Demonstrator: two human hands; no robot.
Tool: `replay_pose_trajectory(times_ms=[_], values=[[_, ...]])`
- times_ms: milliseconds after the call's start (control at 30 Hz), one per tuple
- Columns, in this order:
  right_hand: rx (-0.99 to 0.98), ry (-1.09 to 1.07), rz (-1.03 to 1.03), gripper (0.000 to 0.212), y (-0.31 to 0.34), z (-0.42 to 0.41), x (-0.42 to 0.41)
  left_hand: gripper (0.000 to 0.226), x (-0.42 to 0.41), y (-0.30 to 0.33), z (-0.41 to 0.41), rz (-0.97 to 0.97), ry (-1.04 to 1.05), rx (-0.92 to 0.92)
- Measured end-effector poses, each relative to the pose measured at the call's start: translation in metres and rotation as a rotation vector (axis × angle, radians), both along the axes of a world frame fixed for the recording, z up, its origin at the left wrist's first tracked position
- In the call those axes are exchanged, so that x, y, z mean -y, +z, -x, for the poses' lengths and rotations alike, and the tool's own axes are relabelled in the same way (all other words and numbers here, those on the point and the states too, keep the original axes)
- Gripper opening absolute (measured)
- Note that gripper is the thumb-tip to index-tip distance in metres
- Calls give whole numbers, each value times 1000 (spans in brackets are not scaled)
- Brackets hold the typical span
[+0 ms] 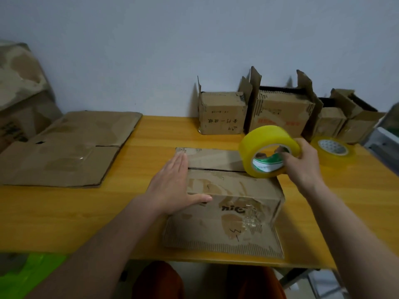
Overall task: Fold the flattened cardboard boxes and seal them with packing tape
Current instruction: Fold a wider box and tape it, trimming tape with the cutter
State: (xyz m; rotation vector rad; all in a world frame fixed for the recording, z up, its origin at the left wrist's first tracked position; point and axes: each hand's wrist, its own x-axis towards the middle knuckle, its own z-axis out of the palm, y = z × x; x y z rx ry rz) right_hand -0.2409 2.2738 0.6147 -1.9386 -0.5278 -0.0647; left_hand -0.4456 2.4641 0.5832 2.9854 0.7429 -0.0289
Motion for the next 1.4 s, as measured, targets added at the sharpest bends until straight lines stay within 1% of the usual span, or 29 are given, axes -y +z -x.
replay_pose_trajectory(times_ms=[67,167,267,367,433,633,833,967,1067,1233,1400], values=[[-33,-6,-85,11,-5,3,-3,130,-1,0,0,-1,-2,2],[-164,22,-226,20,-15,10,-11,130,-3,0,1,-20,-2,-7],[-205,40,-222,26,-17,9,-15,129,-6,1,1,-32,-9,-23],[-158,27,-200,21,-19,6,-16,129,-8,1,2,-19,-4,-21],[-109,49,-156,14,-14,6,-14,129,-10,2,3,-24,-9,-17],[56,91,-2,20,1,-7,1,127,-12,2,3,-36,-14,-16],[200,110,114,37,8,-6,5,128,-11,1,4,-43,-13,0],[274,63,199,43,14,-11,18,129,-13,1,3,-50,-19,-5],[286,29,257,47,17,-16,27,128,-12,2,2,-57,-25,-4],[311,47,335,48,22,-14,30,128,-14,0,1,-62,-34,-7],[360,-56,514,52,23,-25,41,127,-15,0,1,-56,-24,-2]])
